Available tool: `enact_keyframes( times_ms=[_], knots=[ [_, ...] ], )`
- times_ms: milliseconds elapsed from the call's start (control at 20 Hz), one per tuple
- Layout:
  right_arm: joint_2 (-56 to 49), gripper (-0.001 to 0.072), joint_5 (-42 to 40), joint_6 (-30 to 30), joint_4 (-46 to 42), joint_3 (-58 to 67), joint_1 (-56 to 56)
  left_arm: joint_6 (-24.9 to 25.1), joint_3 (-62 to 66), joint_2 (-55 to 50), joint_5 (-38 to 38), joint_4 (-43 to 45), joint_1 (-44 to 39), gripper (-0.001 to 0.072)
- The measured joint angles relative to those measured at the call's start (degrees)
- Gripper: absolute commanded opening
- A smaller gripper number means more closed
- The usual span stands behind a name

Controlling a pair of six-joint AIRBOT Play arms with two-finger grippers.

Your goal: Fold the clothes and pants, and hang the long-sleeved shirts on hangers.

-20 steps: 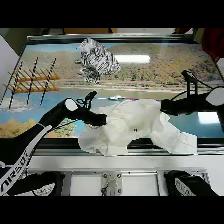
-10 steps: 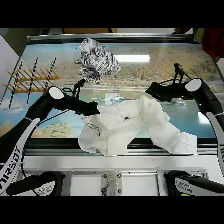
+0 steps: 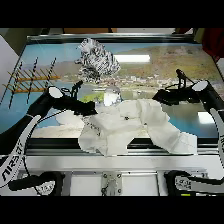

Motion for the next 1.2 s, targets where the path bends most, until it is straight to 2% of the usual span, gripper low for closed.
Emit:
enact_keyframes(
  times_ms=[200,500,550,600,700,800,1000,1200],
  knots=[
    [-1.8,0.0469,0.0,-7.9,-0.2,0.0,2.6,0.0,0.0,-0.4,0.0,0.0,-0.9,0.0011],
    [-5.7,0.0459,0.3,-12.1,-0.1,0.0,7.5,0.0,0.0,-0.6,0.2,0.0,-1.0,0.0011],
    [-6.1,0.0373,0.3,-12.3,-0.1,0.0,8.1,0.0,0.0,-0.6,0.2,0.0,-1.0,0.0011],
    [-6.5,0.0235,0.3,-12.6,-0.1,0.0,8.6,0.0,0.0,-0.6,0.2,0.0,-1.0,0.0011],
    [-7.0,0.0011,0.4,-12.9,0.0,0.0,9.4,0.0,0.0,-0.6,0.2,0.0,-1.0,0.0011],
    [-7.0,0.0011,0.4,-12.8,-0.1,0.5,9.6,0.0,0.0,-0.5,0.2,0.0,-0.8,0.0010],
    [-2.8,0.0011,1.3,-6.6,-3.1,6.3,7.8,-1.2,4.8,3.5,-0.4,0.2,2.4,0.0010],
    [5.4,0.0011,6.1,2.0,-4.9,24.5,5.9,-3.1,24.7,10.7,-0.1,-0.1,5.4,0.0010]
  ],
)
